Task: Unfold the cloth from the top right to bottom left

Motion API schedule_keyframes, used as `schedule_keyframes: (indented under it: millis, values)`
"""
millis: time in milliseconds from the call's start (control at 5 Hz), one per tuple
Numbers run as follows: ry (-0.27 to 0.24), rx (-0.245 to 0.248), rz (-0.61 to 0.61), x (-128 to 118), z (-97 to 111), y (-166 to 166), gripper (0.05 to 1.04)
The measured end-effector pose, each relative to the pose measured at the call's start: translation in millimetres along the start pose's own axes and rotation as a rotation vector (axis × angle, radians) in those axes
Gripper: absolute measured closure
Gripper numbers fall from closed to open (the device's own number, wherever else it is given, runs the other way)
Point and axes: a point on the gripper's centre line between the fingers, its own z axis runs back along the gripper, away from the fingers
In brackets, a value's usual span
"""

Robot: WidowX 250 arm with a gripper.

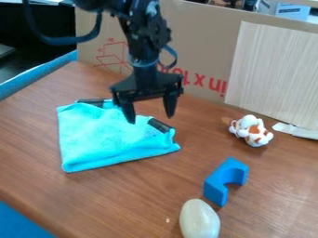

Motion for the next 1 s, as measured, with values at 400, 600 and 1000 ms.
schedule_keyframes:
  millis: [400, 600, 1000]
  values:
    - [-0.004, -0.019, 0.050, 8.6, -3.4, -21.2, 0.084]
    - [0.002, -0.007, 0.045, 5.6, -9.1, -25.6, 0.084]
    - [-0.027, 0.019, 0.019, 0.6, -15.7, -21.2, 0.084]
